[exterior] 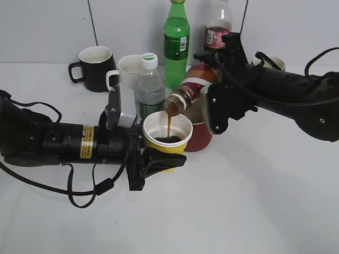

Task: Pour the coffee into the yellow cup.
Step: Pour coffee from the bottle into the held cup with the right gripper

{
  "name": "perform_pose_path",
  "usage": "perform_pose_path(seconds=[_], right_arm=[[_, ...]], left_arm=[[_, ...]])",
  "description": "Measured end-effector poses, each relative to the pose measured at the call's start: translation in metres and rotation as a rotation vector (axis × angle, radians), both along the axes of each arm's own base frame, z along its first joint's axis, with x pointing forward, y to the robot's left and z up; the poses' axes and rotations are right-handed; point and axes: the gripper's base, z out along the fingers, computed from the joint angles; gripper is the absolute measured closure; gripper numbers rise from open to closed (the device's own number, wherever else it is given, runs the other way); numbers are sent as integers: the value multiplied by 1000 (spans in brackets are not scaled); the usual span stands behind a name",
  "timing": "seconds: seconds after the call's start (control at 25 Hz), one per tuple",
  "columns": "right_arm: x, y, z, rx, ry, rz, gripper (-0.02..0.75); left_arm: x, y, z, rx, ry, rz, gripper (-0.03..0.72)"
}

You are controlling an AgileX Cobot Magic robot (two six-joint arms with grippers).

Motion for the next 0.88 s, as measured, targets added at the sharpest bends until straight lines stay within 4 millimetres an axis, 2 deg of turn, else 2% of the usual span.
perform_pose_path(seconds=[0.36,0.64,0.88], right_arm=[[0,0,0,10,8,-3,228],[0,0,0,108,83,-33,228],[0,0,0,266,204,-82,228]], left_arm=[[0,0,0,0,0,0,312],[0,0,0,-1,0,2,312],[2,0,1,-16,5,27,312]])
